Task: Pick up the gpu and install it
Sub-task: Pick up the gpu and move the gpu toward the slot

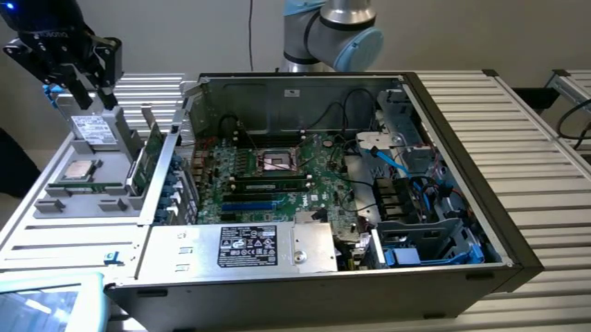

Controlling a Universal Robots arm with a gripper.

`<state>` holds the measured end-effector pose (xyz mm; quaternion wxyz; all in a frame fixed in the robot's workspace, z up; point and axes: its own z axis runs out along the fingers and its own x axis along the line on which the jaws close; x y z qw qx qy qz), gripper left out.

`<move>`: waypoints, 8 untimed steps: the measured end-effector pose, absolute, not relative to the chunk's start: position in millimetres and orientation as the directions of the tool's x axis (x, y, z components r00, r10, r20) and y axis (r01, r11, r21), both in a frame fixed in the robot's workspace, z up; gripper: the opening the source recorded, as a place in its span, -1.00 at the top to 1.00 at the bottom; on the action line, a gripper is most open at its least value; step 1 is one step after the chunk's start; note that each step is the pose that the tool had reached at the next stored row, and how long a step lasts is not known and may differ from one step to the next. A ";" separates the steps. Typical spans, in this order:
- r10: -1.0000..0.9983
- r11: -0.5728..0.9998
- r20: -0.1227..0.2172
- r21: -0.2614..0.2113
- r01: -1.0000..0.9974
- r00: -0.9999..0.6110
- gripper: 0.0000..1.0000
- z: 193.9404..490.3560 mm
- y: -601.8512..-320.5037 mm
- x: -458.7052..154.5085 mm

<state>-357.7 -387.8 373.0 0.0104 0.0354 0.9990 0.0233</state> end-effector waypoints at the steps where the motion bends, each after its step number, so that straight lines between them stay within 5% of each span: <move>1: 0.071 0.996 -0.019 0.047 0.070 -0.997 0.12 371.3 -387.8 -357.7; 8: 0.071 0.996 -0.019 0.047 0.070 -0.997 0.12 358.5 -389.4 -350.5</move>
